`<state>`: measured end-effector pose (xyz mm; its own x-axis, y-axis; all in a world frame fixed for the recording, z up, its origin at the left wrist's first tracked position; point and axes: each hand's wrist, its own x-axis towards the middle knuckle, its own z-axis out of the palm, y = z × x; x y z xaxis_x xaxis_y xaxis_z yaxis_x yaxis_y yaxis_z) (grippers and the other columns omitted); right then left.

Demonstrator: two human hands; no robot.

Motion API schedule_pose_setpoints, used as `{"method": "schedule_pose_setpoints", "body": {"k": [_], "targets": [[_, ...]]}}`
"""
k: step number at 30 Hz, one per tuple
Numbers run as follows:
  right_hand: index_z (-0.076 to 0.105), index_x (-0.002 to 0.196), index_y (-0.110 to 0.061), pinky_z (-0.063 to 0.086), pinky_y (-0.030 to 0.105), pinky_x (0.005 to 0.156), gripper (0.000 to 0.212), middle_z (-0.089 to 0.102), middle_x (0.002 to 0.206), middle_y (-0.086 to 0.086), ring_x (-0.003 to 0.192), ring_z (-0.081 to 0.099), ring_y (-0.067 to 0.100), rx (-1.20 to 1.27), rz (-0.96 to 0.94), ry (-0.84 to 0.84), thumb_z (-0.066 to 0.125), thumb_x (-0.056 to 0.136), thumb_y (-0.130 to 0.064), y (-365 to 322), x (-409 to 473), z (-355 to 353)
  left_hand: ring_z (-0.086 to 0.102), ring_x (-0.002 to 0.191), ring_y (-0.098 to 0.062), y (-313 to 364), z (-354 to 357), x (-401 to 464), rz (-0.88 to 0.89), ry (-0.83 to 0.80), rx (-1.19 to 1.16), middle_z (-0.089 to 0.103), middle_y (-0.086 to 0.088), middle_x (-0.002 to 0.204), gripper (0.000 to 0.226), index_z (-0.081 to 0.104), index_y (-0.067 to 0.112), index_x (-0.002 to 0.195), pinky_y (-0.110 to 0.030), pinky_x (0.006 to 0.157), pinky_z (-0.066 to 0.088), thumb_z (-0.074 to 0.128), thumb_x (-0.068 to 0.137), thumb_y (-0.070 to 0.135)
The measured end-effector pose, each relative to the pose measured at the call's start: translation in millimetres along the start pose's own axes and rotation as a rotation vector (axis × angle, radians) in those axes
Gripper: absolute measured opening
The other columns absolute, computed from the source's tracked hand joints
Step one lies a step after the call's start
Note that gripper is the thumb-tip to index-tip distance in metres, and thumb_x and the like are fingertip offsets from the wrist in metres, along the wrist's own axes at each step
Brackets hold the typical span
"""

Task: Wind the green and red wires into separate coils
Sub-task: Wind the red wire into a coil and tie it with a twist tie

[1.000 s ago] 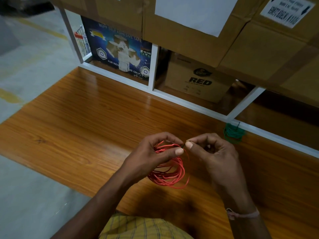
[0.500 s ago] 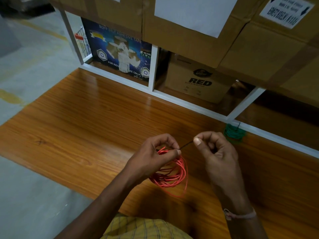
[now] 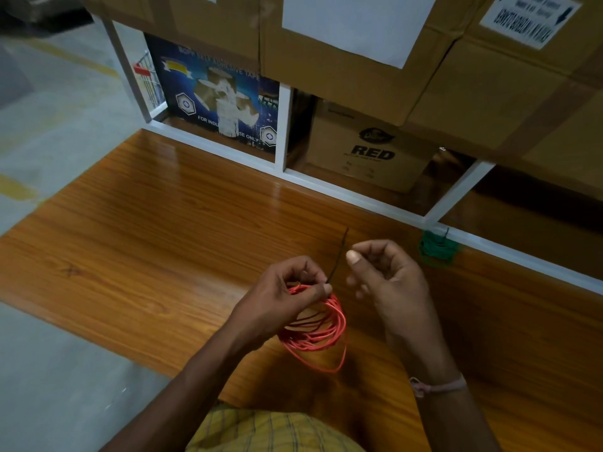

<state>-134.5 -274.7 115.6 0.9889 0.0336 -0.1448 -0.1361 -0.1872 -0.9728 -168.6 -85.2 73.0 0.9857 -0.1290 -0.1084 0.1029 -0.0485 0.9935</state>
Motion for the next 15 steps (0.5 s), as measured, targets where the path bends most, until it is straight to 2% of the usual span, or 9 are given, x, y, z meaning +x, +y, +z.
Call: {"method": "schedule_pose_setpoints", "body": {"k": [2, 4, 7, 9, 12, 15], "targets": [[0.07, 0.108, -0.026, 0.051, 0.02, 0.059, 0.017, 0.073, 0.101, 0.0, 0.073, 0.069, 0.006, -0.041, 0.106, 0.029, 0.075, 0.095, -0.035, 6.1, -0.9, 5.5, 0.065, 0.077, 0.001, 0.1, 0.0, 0.5, 0.0, 0.008, -0.006, 0.07, 0.008, 0.087, 0.004, 0.072, 0.016, 0.097, -0.014, 0.058, 0.048, 0.076, 0.097, 0.017], [0.074, 0.104, -0.031, 0.047, 0.02, 0.06, 0.013, 0.074, 0.1, -0.005, 0.078, 0.066, 0.005, -0.088, 0.147, -0.008, 0.073, 0.095, -0.041, 11.4, -0.5, 7.2, 0.066, 0.077, 0.0, -0.1, -0.7, 1.1, 0.004, 0.002, -0.008, 0.071, 0.006, 0.089, 0.004, 0.073, 0.018, 0.097, -0.015, 0.06, 0.048, 0.076, 0.097, 0.017], [0.078, 0.095, -0.027, 0.044, 0.013, 0.06, 0.009, 0.07, 0.082, -0.015, 0.072, 0.058, -0.007, -0.096, 0.041, -0.067, 0.071, 0.099, -0.032, 11.1, 1.3, 6.1, 0.068, 0.084, -0.005, -1.8, -0.1, 1.3, 0.016, -0.021, 0.012, 0.071, 0.003, 0.091, 0.004, 0.073, 0.02, 0.097, -0.02, 0.069, 0.052, 0.077, 0.097, 0.018], [0.076, 0.093, -0.017, 0.045, 0.011, 0.061, 0.012, 0.071, 0.081, -0.007, 0.071, 0.058, -0.006, -0.101, -0.053, -0.089, 0.069, 0.1, -0.023, 9.3, 3.7, 6.9, 0.068, 0.082, -0.005, -3.0, 1.7, 1.4, 0.009, -0.011, 0.011, 0.071, 0.002, 0.088, 0.005, 0.072, 0.016, 0.095, -0.02, 0.071, 0.052, 0.076, 0.097, 0.015], [0.07, 0.096, -0.005, 0.047, 0.013, 0.062, 0.013, 0.074, 0.088, 0.008, 0.074, 0.064, 0.003, -0.045, -0.116, -0.097, 0.064, 0.103, -0.014, 9.3, 4.0, 14.1, 0.062, 0.069, 0.0, -2.9, 3.4, 3.3, -0.009, 0.022, -0.002, 0.069, -0.001, 0.084, 0.01, 0.069, 0.011, 0.089, -0.017, 0.062, 0.048, 0.076, 0.096, 0.012], [0.066, 0.097, -0.005, 0.046, 0.018, 0.061, 0.013, 0.071, 0.085, 0.01, 0.071, 0.061, 0.007, -0.006, -0.155, -0.075, 0.061, 0.105, -0.013, 11.1, 7.6, 18.7, 0.051, 0.055, -0.001, -1.5, 3.9, 3.3, -0.043, 0.019, -0.043, 0.063, 0.003, 0.075, 0.015, 0.066, 0.012, 0.084, -0.017, 0.052, 0.04, 0.075, 0.096, 0.009]]}}
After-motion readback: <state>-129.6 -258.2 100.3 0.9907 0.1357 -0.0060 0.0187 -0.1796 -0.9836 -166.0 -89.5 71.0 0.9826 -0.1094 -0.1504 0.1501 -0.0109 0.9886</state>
